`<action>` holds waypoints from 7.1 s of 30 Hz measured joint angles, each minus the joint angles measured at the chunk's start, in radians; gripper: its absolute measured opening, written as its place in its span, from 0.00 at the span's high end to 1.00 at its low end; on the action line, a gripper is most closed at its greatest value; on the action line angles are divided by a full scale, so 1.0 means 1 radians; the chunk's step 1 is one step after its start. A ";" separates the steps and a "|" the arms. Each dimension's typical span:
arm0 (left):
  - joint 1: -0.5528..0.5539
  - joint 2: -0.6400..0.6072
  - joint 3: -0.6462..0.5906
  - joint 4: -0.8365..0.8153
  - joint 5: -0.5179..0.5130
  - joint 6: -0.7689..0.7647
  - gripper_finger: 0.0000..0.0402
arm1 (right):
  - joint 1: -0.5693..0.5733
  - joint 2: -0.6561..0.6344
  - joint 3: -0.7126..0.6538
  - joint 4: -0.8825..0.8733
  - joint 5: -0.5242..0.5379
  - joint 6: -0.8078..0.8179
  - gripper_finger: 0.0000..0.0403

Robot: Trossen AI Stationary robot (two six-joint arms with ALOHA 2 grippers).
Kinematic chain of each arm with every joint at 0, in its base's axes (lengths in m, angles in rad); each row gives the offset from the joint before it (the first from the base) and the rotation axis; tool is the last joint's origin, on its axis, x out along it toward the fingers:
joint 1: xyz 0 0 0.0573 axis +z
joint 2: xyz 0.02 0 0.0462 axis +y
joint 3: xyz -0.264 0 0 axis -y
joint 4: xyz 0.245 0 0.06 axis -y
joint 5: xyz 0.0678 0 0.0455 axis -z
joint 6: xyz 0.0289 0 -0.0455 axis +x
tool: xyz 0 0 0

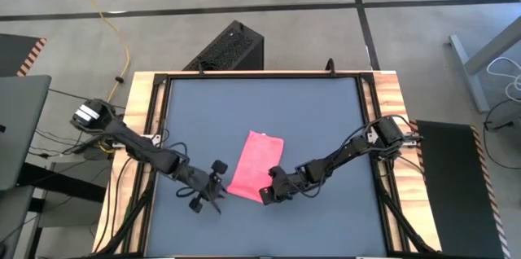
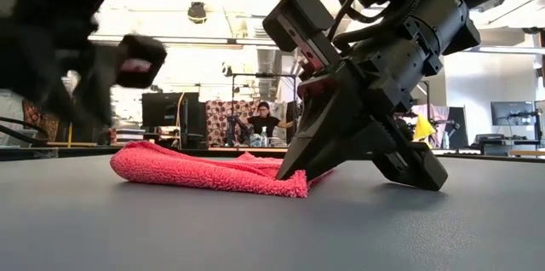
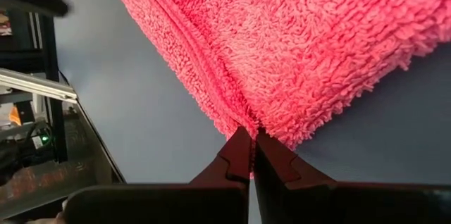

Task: Roll towel
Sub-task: Roll the red microfiber cloth

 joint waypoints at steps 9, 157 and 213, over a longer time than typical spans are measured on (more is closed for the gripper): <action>-0.063 0.074 0.005 0.100 -0.109 -0.016 0.82 | -0.001 0.000 0.000 0.008 0.002 0.018 0.93; 0.357 0.212 0.009 0.032 0.707 -0.403 1.00 | 0.137 0.114 0.271 -0.285 0.212 -0.711 0.96; 0.359 -0.002 0.195 -0.202 0.651 0.150 0.80 | 0.193 0.116 0.269 -0.186 0.102 0.175 0.95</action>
